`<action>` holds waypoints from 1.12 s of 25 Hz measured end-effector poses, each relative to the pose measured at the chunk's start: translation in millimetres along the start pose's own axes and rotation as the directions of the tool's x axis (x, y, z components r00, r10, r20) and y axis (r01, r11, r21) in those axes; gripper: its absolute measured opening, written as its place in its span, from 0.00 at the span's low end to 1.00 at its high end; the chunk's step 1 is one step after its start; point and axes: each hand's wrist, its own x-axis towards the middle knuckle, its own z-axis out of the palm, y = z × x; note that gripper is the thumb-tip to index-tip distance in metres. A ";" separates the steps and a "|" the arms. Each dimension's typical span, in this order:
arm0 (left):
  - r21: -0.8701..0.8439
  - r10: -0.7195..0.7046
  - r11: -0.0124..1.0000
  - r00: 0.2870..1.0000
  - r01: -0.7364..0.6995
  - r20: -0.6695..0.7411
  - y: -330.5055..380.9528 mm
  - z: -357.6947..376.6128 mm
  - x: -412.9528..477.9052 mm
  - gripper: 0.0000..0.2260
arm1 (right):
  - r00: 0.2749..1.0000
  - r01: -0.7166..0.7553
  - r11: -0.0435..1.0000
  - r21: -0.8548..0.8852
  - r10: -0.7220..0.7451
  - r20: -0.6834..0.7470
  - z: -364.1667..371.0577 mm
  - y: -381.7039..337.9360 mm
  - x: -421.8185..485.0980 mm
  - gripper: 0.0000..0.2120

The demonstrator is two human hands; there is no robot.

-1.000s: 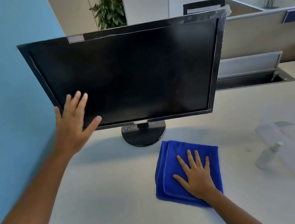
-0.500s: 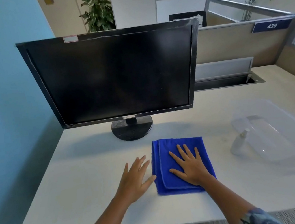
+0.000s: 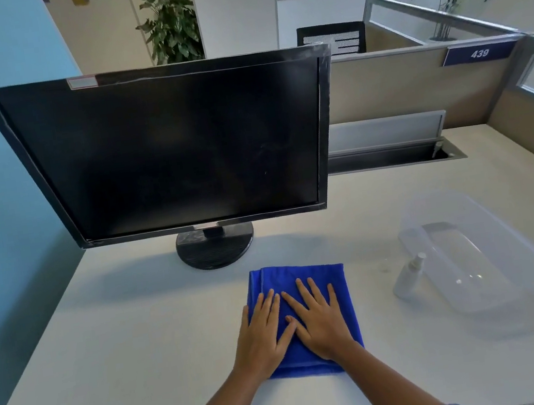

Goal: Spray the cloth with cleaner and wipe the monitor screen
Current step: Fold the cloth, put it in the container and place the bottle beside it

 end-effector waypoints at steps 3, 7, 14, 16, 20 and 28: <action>0.041 -0.028 0.999 1.000 0.027 0.012 -4.6 9.1 -2.5 0.30 | 1.000 0.013 1.000 0.012 -0.013 -0.009 2.1 4.3 -0.3 0.26; 0.077 -0.009 0.997 1.000 0.010 -0.024 -5.1 11.1 -0.7 0.29 | 1.000 -0.010 0.999 0.053 0.010 -0.002 0.6 12.5 -0.8 0.27; 0.125 0.065 0.991 0.978 -0.040 -0.201 -10.4 -12.5 29.3 0.30 | 0.996 0.003 0.998 -0.058 -0.008 -0.087 -25.8 41.8 37.3 0.25; 0.182 0.062 0.983 0.981 -0.028 -0.183 -10.3 -27.0 53.8 0.29 | 0.999 -0.008 0.992 -0.128 0.012 0.032 -46.2 48.1 51.1 0.27; 0.291 -0.025 0.957 0.996 -0.003 0.090 -2.4 -41.2 83.4 0.22 | 0.984 0.057 0.976 -0.210 -0.019 0.178 -57.6 43.8 61.7 0.31; 0.297 0.170 0.949 0.964 -0.105 -0.202 -8.3 -59.9 88.0 0.04 | 0.991 0.112 0.990 -0.086 -0.118 -0.060 -73.0 53.1 51.2 0.15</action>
